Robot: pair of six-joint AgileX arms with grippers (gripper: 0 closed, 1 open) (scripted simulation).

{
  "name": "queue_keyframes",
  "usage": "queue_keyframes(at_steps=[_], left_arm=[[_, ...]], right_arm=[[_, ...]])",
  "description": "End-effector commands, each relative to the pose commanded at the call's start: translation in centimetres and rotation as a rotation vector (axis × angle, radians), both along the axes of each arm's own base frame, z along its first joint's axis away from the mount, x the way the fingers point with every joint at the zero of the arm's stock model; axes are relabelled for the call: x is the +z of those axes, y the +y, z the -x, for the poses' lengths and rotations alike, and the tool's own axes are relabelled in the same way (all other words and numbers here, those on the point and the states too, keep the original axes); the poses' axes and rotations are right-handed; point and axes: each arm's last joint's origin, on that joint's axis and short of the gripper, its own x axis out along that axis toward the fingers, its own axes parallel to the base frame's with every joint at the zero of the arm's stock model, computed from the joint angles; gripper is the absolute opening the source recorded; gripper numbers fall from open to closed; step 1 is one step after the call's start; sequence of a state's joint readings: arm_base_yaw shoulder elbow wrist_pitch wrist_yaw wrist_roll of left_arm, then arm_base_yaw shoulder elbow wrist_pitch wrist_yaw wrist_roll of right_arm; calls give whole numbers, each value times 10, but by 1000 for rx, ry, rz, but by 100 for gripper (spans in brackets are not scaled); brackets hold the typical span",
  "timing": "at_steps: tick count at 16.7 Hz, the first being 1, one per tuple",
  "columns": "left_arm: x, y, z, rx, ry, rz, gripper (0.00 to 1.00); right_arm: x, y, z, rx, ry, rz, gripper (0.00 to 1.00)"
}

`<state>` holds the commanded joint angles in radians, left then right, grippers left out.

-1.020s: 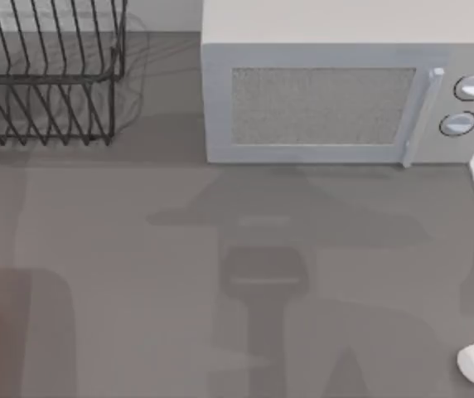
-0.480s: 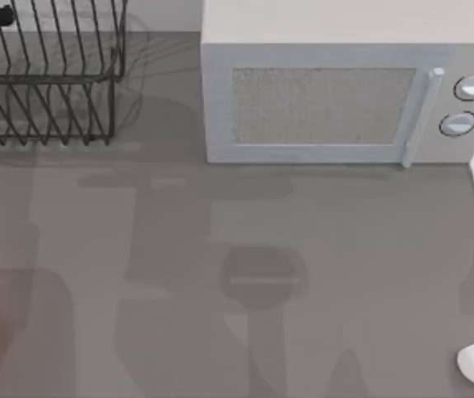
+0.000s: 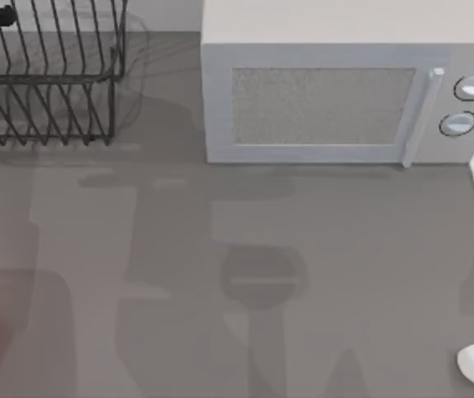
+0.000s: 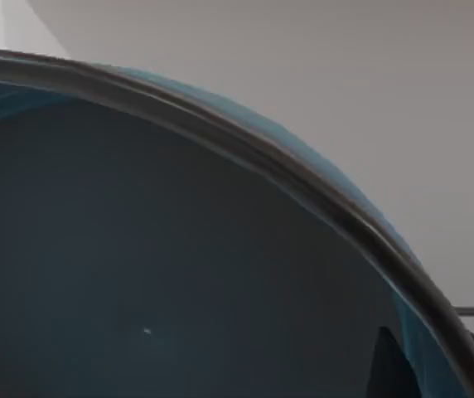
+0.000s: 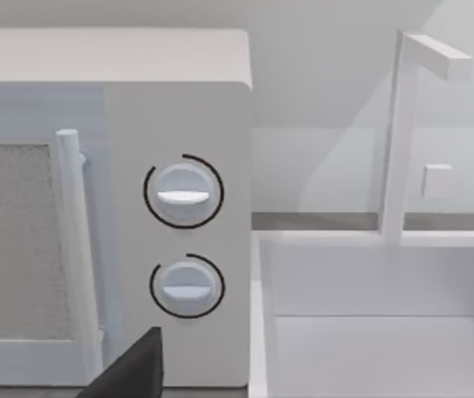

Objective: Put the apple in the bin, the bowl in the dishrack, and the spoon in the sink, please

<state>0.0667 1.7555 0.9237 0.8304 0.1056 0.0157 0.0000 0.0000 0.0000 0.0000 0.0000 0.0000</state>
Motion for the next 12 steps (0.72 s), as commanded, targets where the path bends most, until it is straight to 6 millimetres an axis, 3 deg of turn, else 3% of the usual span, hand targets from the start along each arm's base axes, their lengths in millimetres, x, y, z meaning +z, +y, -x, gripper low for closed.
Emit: queue_keyframes(at_steps=[8, 12], left_arm=[[0, 0, 0, 0, 0, 0, 98], [0, 0, 0, 0, 0, 0, 100]], right_arm=[[0, 0, 0, 0, 0, 0, 100], [0, 0, 0, 0, 0, 0, 100]])
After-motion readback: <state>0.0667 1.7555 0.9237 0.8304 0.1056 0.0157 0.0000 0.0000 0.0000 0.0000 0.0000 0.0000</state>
